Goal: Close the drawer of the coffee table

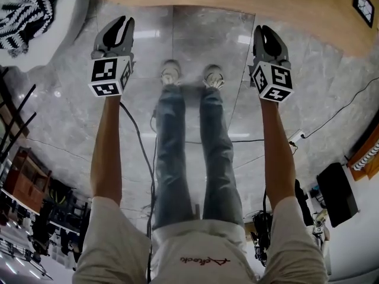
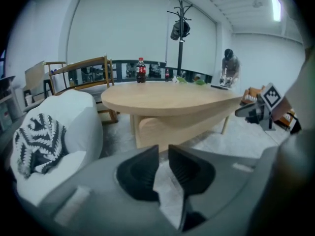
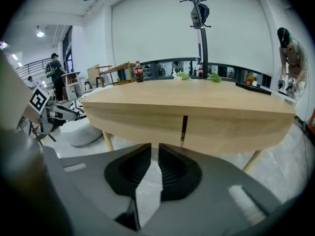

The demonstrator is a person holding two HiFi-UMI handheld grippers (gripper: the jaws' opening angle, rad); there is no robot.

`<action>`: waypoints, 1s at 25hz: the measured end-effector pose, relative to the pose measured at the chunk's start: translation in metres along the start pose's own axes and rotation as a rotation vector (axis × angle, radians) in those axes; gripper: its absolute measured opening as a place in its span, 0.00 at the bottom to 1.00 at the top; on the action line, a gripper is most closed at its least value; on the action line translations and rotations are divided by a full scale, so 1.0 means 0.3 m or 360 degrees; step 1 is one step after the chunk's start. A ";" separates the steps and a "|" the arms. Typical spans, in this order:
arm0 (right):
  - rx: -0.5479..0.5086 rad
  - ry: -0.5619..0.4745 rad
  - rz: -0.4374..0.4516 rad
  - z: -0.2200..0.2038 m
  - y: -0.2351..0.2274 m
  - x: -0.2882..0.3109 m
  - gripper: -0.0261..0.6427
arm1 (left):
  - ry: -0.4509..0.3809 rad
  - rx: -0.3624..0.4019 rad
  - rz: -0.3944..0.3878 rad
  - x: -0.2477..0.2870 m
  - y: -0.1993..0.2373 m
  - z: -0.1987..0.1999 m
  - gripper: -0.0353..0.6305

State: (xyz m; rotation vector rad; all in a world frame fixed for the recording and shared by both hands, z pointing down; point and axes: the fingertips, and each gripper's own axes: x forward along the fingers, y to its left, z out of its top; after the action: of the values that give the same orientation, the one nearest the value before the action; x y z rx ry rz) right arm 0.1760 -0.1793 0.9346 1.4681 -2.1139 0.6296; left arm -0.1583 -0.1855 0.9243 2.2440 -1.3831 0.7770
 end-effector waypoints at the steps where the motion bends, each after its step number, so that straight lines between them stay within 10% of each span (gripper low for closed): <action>1: -0.0009 0.0001 0.0019 -0.002 0.017 -0.012 0.10 | -0.0001 0.0009 -0.0009 -0.014 -0.022 -0.005 0.13; 14: -0.0037 -0.0049 0.0117 0.061 0.100 -0.214 0.05 | -0.0091 -0.0007 -0.0113 -0.182 -0.257 0.087 0.06; 25: -0.0118 -0.0213 0.0144 0.400 0.173 -0.518 0.05 | -0.0237 -0.0033 -0.0084 -0.458 -0.313 0.412 0.06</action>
State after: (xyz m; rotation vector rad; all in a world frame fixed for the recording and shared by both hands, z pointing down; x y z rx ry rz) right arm 0.1586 -0.1252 0.7397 1.4159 -2.2915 0.4921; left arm -0.0922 -0.1233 0.7379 2.3531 -1.3846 0.5861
